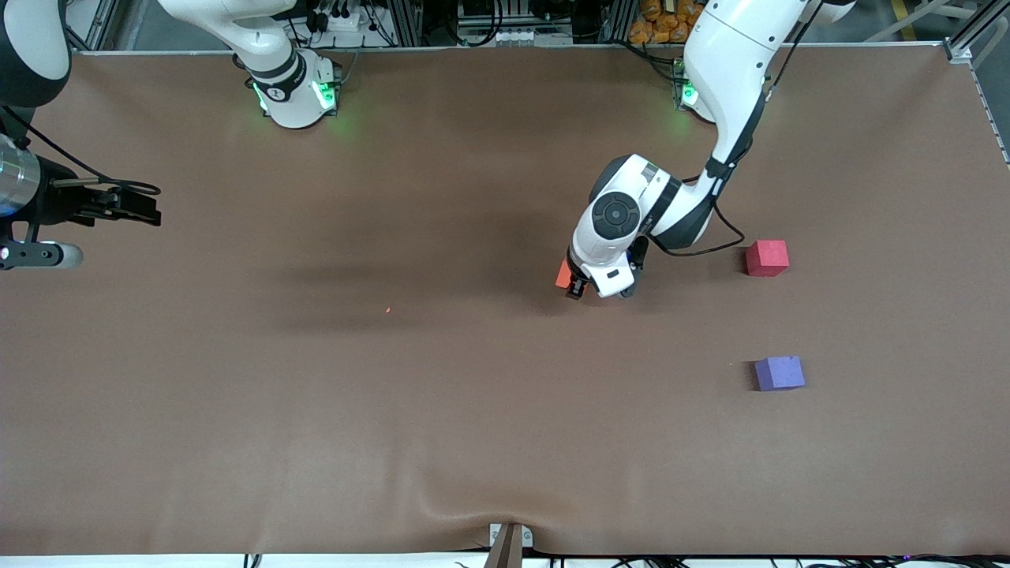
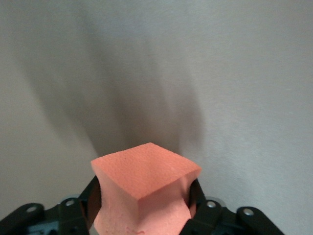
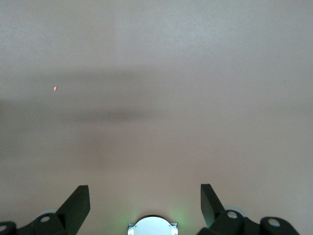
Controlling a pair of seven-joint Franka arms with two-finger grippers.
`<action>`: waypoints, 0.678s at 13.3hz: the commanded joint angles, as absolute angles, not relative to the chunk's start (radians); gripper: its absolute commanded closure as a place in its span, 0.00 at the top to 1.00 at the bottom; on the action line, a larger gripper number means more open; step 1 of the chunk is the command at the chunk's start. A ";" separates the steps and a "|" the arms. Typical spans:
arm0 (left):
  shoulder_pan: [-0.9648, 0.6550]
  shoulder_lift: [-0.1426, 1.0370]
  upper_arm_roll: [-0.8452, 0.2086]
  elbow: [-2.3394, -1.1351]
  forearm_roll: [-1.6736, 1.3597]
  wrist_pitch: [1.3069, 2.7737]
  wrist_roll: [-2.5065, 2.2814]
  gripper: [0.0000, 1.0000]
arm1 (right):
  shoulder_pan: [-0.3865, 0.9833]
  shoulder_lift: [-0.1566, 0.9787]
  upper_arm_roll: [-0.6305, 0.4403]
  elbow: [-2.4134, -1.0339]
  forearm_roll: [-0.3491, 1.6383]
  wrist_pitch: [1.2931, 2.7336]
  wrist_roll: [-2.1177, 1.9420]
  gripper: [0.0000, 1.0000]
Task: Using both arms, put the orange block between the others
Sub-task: 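Carry the orange cube with the left gripper toward the pink and blue cubes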
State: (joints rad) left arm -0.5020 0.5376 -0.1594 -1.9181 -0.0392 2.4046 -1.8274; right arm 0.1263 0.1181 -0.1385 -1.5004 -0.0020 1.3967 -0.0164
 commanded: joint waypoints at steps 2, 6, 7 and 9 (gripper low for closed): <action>-0.451 0.425 -0.156 -1.927 -0.046 2.340 -1.728 0.15 | 0.135 0.124 -0.146 -1.483 0.000 1.382 -0.018 1.00; -0.339 0.325 -0.158 -1.925 -0.057 2.234 -1.457 0.16 | 0.138 0.124 -0.146 -1.483 0.000 1.382 -0.018 1.00; -0.306 0.313 -0.160 -1.925 -0.061 2.227 -1.371 0.16 | 0.140 0.124 -0.146 -1.483 0.000 1.382 -0.018 1.00; -0.243 0.304 -0.161 -1.927 -0.083 2.226 -1.181 0.16 | 0.140 0.124 -0.146 -1.483 0.000 1.382 -0.018 1.00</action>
